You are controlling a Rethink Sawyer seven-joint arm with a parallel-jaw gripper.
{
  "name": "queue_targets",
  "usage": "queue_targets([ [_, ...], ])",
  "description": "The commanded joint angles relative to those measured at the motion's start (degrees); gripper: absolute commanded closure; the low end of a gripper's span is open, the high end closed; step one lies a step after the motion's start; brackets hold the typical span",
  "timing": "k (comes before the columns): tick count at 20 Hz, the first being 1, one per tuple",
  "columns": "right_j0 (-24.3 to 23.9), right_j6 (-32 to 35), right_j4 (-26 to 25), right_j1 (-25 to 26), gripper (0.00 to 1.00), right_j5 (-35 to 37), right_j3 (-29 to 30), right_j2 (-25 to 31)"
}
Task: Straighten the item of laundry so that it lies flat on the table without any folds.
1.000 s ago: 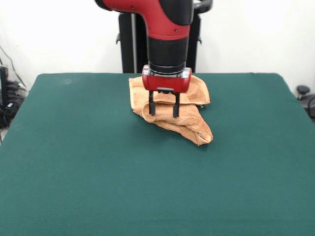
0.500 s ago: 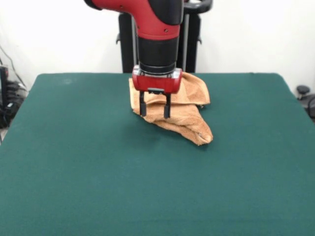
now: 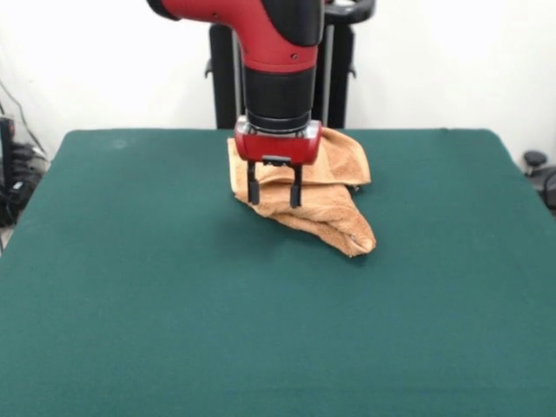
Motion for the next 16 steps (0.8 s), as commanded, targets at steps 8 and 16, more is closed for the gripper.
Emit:
queue_targets([
  [8, -5.65, 0.93, -5.44, 4.29, 0.00, 4.45, -3.80, 7.30],
  [16, -5.37, 4.13, -6.83, 4.40, 0.00, 1.69, -1.19, 7.07],
])
